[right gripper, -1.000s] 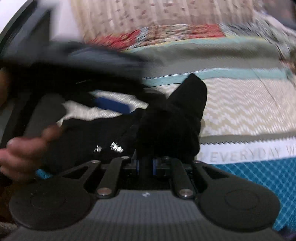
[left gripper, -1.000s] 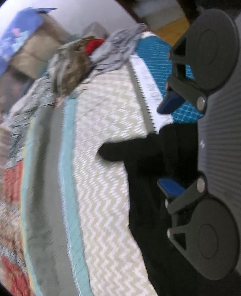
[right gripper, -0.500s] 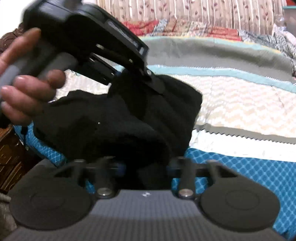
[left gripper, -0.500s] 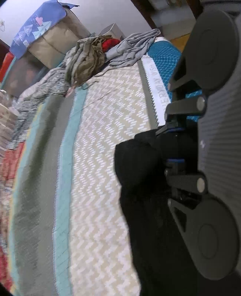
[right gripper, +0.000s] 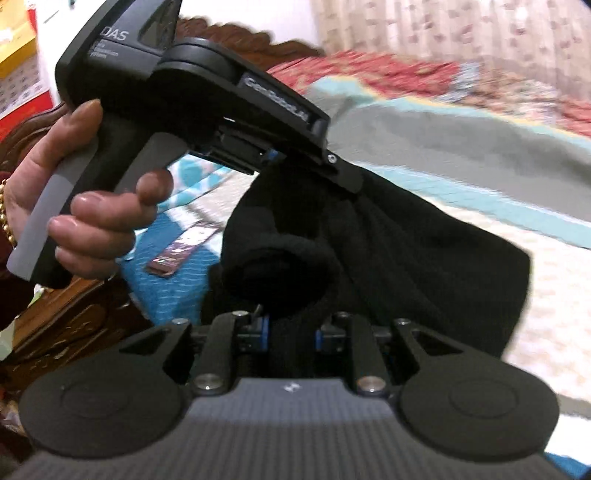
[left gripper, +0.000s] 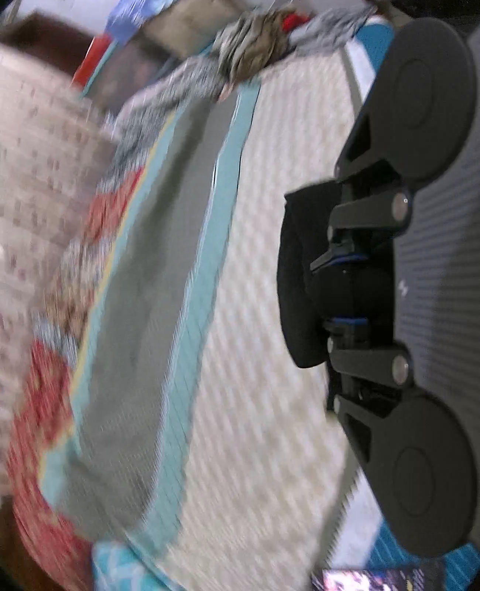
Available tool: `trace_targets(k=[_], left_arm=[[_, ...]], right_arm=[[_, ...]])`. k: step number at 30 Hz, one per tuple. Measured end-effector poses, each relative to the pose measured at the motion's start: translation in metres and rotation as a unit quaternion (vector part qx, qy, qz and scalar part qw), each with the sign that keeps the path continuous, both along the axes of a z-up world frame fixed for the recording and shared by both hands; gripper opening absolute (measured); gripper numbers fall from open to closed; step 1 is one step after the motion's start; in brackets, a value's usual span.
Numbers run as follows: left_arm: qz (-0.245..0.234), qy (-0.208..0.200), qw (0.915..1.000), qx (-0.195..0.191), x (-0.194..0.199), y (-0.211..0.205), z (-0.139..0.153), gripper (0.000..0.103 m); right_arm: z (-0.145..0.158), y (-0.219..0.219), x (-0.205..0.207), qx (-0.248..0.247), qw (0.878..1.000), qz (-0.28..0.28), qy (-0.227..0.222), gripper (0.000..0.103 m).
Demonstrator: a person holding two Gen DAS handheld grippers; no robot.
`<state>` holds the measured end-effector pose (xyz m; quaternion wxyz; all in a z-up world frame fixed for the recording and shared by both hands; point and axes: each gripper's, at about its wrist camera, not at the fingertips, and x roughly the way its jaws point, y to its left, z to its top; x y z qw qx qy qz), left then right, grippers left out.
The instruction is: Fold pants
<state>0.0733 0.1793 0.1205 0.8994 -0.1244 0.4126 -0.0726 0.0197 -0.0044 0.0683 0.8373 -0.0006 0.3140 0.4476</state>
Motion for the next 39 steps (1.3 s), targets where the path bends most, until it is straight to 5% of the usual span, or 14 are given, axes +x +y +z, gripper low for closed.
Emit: trace_targets(k=[2,3,4,8,13,15,18,20,24,27,30,34,39], left_arm=[[0.034,0.029,0.9989,0.009,0.004,0.025,-0.025,0.034],[0.055,0.051,0.9971,0.013,0.005,0.037,-0.04,0.036],[0.079,0.074,0.9941,0.011,0.004,0.048,-0.054,0.039],[0.11,0.058,0.9898,-0.068,-0.021,0.077,-0.065,0.059],[0.104,0.01,0.99,-0.095,-0.047,0.075,-0.056,0.08],[0.094,-0.002,0.9931,-0.069,-0.056,0.067,-0.058,0.082],[0.089,0.027,0.9953,0.024,-0.057,0.05,-0.079,0.082],[0.087,0.025,0.9952,0.037,-0.061,0.047,-0.096,0.09],[0.108,0.033,0.9936,-0.002,-0.061,0.058,-0.095,0.092],[0.093,0.004,0.995,-0.036,-0.066,0.066,-0.074,0.091],[0.107,-0.027,0.9909,-0.078,-0.063,0.088,-0.061,0.1],[0.107,-0.001,0.9856,-0.13,-0.038,0.108,-0.075,0.102],[0.076,0.039,0.9737,-0.211,-0.015,0.109,-0.116,0.103]], right_arm=[[-0.016,0.022,0.007,0.002,0.999,0.025,0.033,0.037],[-0.023,0.033,0.009,-0.006,0.998,0.045,0.048,0.057],[-0.03,0.039,0.01,-0.016,0.997,0.054,0.054,0.065],[-0.024,0.013,0.009,0.006,0.997,0.066,0.05,0.065],[-0.017,-0.009,0.004,0.042,0.997,0.043,0.055,0.064],[-0.023,-0.004,-0.003,0.033,0.996,0.058,0.06,0.063],[-0.039,0.014,-0.007,-0.006,0.994,0.074,0.079,0.062],[-0.05,0.03,-0.006,-0.04,0.992,0.078,0.086,0.062],[-0.044,0.016,0.001,-0.017,0.992,0.073,0.098,0.062],[-0.032,-0.016,0.002,0.027,0.995,0.045,0.09,0.063],[-0.034,-0.054,0.014,0.057,0.993,-0.018,0.1,0.065],[-0.057,-0.1,0.033,0.095,0.974,-0.126,0.164,0.067],[-0.087,-0.114,0.047,0.128,0.947,-0.169,0.24,0.068]])
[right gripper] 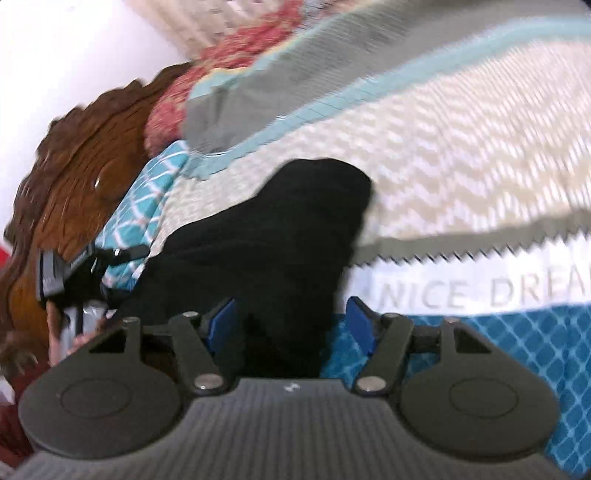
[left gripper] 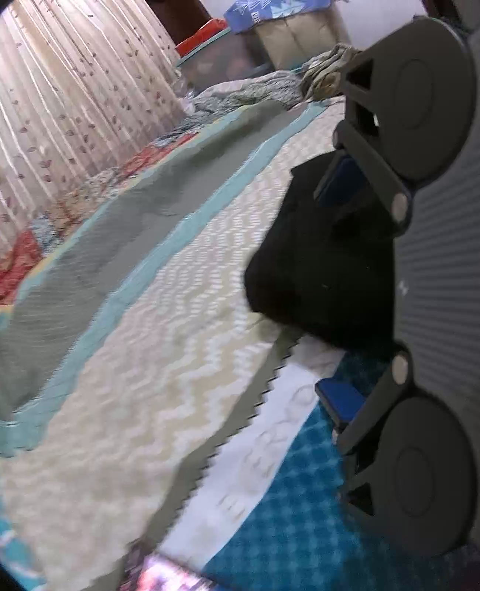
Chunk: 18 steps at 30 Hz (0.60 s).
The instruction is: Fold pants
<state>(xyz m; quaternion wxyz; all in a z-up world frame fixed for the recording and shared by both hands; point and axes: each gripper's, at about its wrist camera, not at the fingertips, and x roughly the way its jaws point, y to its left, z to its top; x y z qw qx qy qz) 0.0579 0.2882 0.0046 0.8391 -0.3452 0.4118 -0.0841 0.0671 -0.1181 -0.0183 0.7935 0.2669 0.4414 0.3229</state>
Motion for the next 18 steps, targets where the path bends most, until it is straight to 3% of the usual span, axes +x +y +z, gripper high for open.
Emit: trace_targets(k=[6,8,9,10,12,14,16,18], left_arm=[[-0.074,0.001,0.9971,0.016,-0.01,-0.033,-0.02,0.102],[-0.076,-0.005,0.9951,0.064,-0.022,-0.052,-0.019,0.09],[-0.067,-0.01,0.9941,0.085,-0.027,-0.058,-0.018,0.086],[-0.055,-0.011,0.9941,0.093,-0.03,-0.061,-0.016,0.079],[-0.026,-0.011,0.9971,0.071,-0.035,-0.062,-0.009,0.065],[-0.02,-0.03,0.9979,0.054,-0.036,-0.076,0.006,0.058],[-0.039,-0.07,0.9948,0.063,-0.033,-0.107,0.03,0.057],[-0.061,-0.109,0.9899,0.068,-0.025,-0.137,0.048,0.057]], right_arm=[[-0.018,0.019,0.014,0.019,0.998,0.03,0.044,0.068],[-0.023,0.035,0.021,0.017,0.997,0.04,0.058,0.067],[-0.016,0.039,0.018,0.003,0.998,0.043,0.051,0.06],[-0.009,0.045,0.017,-0.015,0.998,0.048,0.036,0.045],[0.008,0.049,0.019,-0.025,0.998,0.055,0.005,0.036],[0.038,0.047,0.013,-0.047,0.995,0.058,-0.065,0.034],[0.071,0.038,0.001,-0.074,0.984,0.049,-0.153,0.034],[0.093,0.016,-0.006,-0.074,0.976,0.026,-0.203,0.034]])
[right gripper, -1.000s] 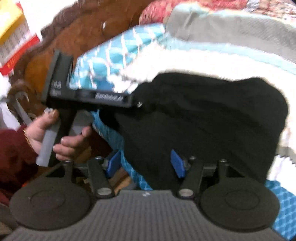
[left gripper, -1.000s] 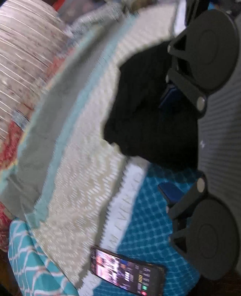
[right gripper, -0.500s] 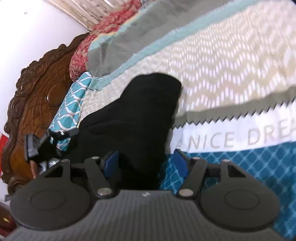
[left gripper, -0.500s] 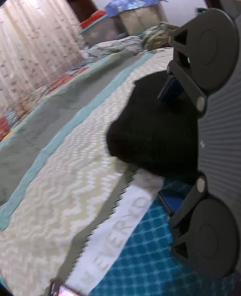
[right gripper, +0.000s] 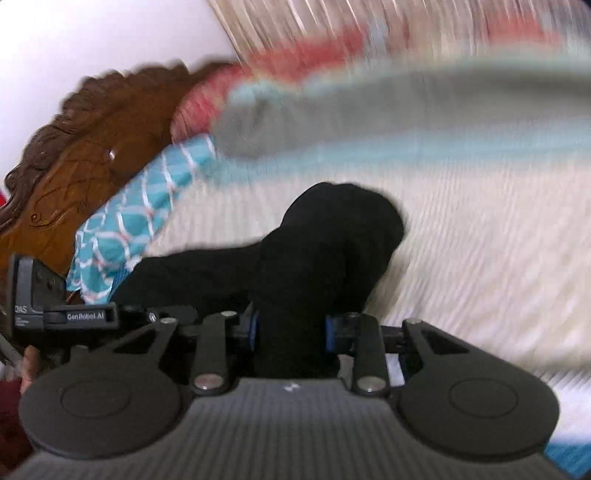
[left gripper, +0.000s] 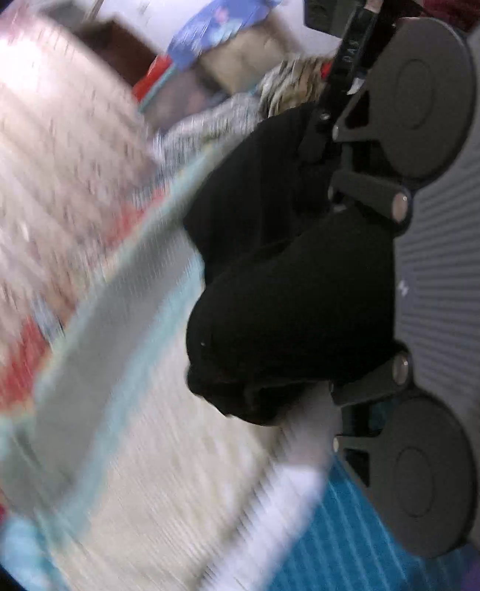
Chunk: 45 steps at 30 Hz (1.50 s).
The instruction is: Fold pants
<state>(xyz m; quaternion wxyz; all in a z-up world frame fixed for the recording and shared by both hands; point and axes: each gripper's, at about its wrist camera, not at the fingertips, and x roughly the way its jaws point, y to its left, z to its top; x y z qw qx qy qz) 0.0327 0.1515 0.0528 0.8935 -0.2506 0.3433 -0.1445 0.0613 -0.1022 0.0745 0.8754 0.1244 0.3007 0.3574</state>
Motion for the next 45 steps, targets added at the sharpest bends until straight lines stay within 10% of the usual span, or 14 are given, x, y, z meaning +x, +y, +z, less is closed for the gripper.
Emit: trace_targets(k=[5,13,19,25,33,37,40,42,45], left_arm=[[-0.065,-0.02,0.9976,-0.014,0.039,-0.07,0.006,0.057],[-0.115,0.024,0.9891,0.088,0.053,-0.162,-0.041,0.062],[-0.127,0.03,0.9828,0.131,0.036,-0.142,-0.016,0.08],[-0.051,0.043,0.9938,0.088,0.064,-0.1,0.009,0.102],[-0.139,0.088,0.9802,0.111,0.097,-0.129,-0.049,0.103],[-0.143,0.104,0.9826,0.056,0.097,-0.111,-0.078,0.103],[-0.142,0.09,0.9832,0.073,0.085,-0.115,-0.078,0.093],[-0.147,0.089,0.9842,0.044,0.079,-0.116,-0.074,0.062],[-0.129,0.081,0.9874,0.042,0.071,-0.119,-0.07,0.054]], right_arm=[[0.015,-0.085,-0.015,-0.001,0.996,-0.086,-0.04,0.034],[-0.07,-0.155,-0.023,-0.001,0.977,-0.185,0.109,0.035],[-0.091,-0.176,-0.016,0.054,0.964,-0.203,0.162,0.053],[-0.103,-0.197,-0.033,0.111,0.955,-0.203,0.187,0.061],[-0.098,-0.201,-0.037,0.113,0.955,-0.198,0.189,0.061],[-0.097,-0.195,-0.032,0.103,0.956,-0.196,0.19,0.062],[-0.101,-0.197,-0.028,0.105,0.957,-0.193,0.191,0.065],[-0.101,-0.195,-0.027,0.116,0.954,-0.196,0.195,0.072],[-0.096,-0.186,-0.025,0.106,0.958,-0.191,0.187,0.088]])
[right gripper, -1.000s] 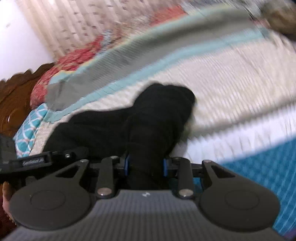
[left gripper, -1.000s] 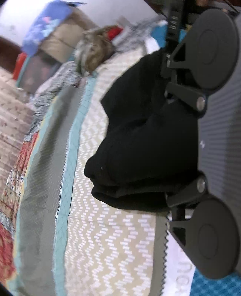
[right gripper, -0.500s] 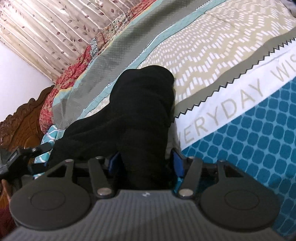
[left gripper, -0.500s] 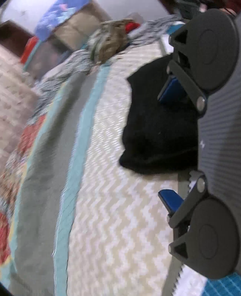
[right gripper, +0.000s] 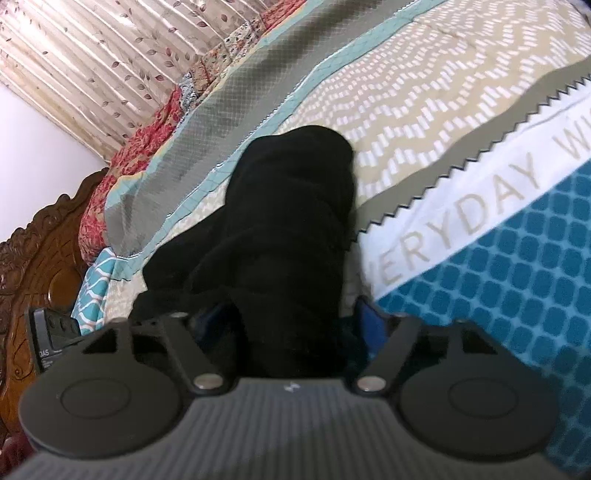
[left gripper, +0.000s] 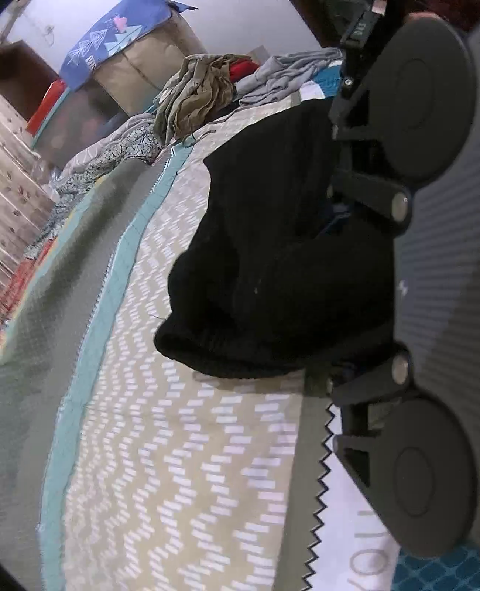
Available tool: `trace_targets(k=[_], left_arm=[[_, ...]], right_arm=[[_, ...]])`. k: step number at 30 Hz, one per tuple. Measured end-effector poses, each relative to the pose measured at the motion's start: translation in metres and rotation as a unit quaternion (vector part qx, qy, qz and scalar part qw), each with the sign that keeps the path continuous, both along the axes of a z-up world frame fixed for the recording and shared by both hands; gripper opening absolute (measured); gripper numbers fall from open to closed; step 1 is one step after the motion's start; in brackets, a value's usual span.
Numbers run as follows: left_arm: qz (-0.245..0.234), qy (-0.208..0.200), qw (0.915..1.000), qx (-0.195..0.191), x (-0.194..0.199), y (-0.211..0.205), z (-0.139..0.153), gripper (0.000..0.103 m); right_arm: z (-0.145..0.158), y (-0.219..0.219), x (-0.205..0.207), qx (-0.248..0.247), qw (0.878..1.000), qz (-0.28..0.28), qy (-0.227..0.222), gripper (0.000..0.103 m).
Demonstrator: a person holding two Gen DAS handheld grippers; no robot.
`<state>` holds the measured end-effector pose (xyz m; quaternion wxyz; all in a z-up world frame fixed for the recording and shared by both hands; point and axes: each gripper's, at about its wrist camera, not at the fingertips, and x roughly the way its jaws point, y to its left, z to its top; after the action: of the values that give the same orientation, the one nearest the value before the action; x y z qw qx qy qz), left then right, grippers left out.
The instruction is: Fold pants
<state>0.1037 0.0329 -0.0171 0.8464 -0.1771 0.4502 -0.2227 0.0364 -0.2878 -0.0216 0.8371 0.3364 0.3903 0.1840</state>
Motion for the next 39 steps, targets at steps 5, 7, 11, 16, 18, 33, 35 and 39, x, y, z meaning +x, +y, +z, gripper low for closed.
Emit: trace_targets(k=[5,7,11,16,18,33,35,39], left_arm=[[0.008,-0.03,0.9995,-0.006,-0.008,-0.005,0.023,0.04],[0.0,-0.057,0.9983,-0.007,-0.013,-0.009,0.039,0.039],[-0.004,-0.122,0.9924,-0.015,-0.015,-0.011,0.079,0.039],[0.008,-0.187,0.9823,-0.002,0.01,-0.003,0.126,0.039],[0.013,-0.204,0.9789,0.012,0.03,-0.005,0.141,0.039],[0.109,-0.127,0.9766,0.135,0.244,-0.015,0.057,0.044],[0.137,-0.096,0.9698,0.178,0.262,-0.019,0.02,0.057],[0.171,-0.098,0.9664,0.165,0.265,-0.012,0.009,0.071]], right_arm=[[0.022,0.031,0.008,-0.1,0.994,0.037,-0.002,0.052],[0.038,0.038,0.006,-0.126,0.991,0.043,-0.032,0.039],[0.073,0.054,0.001,-0.168,0.978,0.057,-0.113,0.037],[0.111,0.065,0.026,-0.183,0.961,0.055,-0.2,0.037],[0.123,0.071,0.049,-0.188,0.955,0.058,-0.223,0.037],[0.073,0.129,0.242,-0.233,0.952,0.057,-0.188,0.038],[0.04,0.129,0.262,-0.243,0.961,0.041,-0.123,0.042],[0.029,0.105,0.265,-0.18,0.978,0.015,-0.103,0.058]])
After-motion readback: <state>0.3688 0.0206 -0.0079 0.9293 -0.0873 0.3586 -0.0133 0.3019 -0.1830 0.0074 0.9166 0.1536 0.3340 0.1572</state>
